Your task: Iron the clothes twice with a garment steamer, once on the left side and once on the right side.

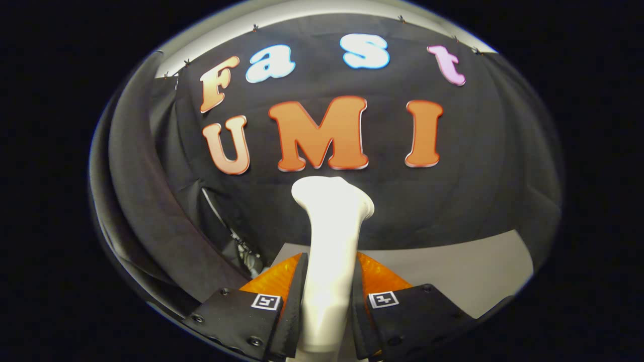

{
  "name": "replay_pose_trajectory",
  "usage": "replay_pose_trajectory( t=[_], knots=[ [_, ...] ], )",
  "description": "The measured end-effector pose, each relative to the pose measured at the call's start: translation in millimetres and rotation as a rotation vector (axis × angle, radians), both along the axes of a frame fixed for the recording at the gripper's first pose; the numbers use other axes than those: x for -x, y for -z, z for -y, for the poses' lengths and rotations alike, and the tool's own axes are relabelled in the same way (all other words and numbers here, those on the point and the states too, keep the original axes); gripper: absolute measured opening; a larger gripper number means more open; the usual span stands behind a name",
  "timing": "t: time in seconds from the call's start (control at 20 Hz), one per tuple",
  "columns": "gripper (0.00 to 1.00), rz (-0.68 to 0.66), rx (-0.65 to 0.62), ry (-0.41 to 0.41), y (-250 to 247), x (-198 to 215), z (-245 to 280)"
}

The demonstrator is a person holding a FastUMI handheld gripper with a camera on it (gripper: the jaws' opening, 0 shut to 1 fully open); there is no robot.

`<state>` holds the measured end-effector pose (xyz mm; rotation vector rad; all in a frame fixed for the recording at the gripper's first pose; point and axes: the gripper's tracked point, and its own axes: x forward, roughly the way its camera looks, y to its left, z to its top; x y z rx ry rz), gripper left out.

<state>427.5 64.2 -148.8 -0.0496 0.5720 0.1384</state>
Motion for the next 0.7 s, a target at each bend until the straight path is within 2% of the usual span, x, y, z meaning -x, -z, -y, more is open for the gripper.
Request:
replay_pose_trajectory(
  t=[0.2, 0.4, 0.7],
  knots=[
    [0.49, 0.129, 0.036, 0.081, -43, 55, 2],
    [0.46, 0.188, -0.004, 0.134, -68, 118, -16],
    [0.46, 0.291, 0.054, 0.230, -95, 196, -34]
  ],
)
